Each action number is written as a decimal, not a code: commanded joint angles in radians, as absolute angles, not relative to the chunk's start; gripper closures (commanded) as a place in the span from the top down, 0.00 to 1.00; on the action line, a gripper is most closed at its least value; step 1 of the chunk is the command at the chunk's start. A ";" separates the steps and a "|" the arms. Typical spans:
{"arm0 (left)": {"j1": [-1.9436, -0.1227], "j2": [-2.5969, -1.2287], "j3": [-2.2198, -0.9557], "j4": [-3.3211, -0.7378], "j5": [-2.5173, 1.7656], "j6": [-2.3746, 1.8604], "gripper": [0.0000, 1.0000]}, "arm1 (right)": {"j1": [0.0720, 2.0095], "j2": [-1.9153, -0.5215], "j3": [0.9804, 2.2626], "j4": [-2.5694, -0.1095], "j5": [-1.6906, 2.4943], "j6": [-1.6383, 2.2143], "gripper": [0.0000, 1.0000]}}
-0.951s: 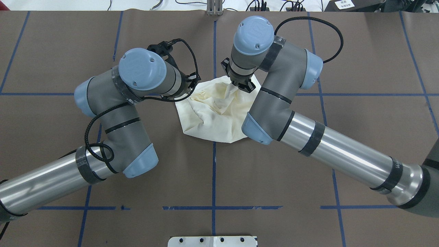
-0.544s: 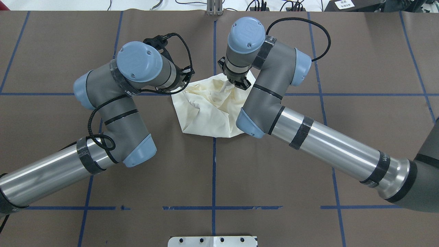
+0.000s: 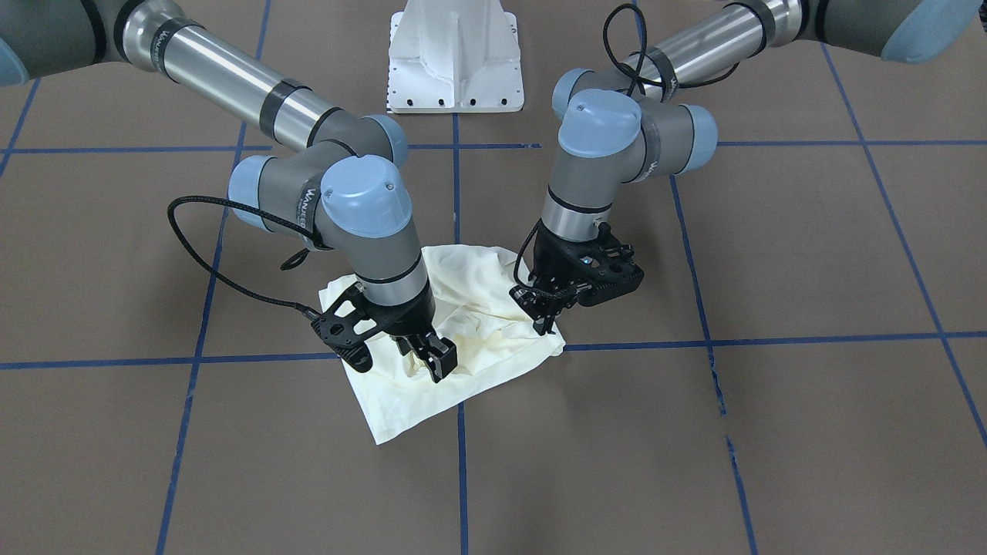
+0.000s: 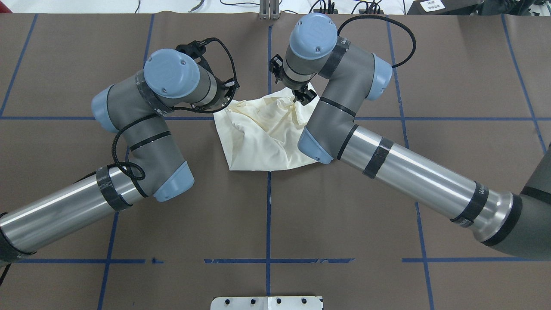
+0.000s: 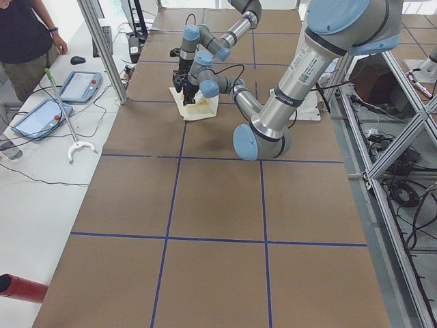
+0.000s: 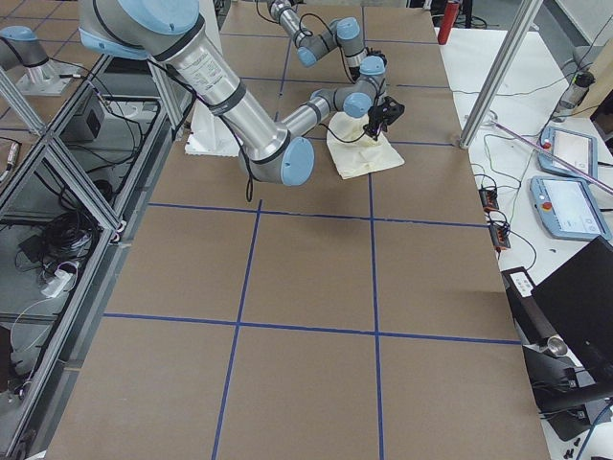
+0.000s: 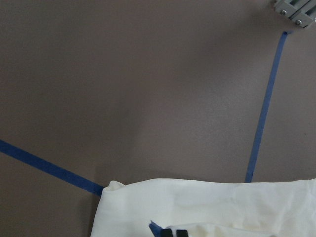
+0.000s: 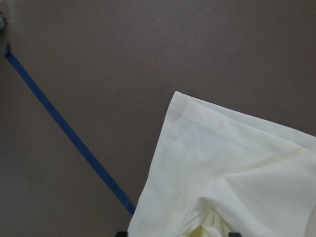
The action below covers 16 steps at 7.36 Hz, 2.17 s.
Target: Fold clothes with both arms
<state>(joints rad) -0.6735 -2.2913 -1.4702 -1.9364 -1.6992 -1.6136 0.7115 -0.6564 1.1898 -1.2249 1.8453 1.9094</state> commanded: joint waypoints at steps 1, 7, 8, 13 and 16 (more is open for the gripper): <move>-0.719 -2.292 -1.439 -1.937 -1.703 -1.566 0.16 | 0.748 -0.657 1.189 -1.223 1.855 1.866 1.00; -0.749 -2.215 -1.659 -1.913 -1.882 -1.439 1.00 | 0.698 -0.690 1.327 -1.450 1.914 1.676 1.00; -0.750 -2.215 -1.672 -1.910 -1.890 -1.439 1.00 | 0.668 -0.690 1.334 -1.530 1.914 1.633 1.00; -0.749 -2.214 -1.767 -1.911 -1.891 -1.442 1.00 | 0.609 -0.653 1.278 -1.692 1.855 1.334 1.00; -0.749 -2.206 -1.799 -1.913 -1.890 -1.442 1.00 | 0.615 -0.650 1.256 -1.689 1.786 1.185 1.00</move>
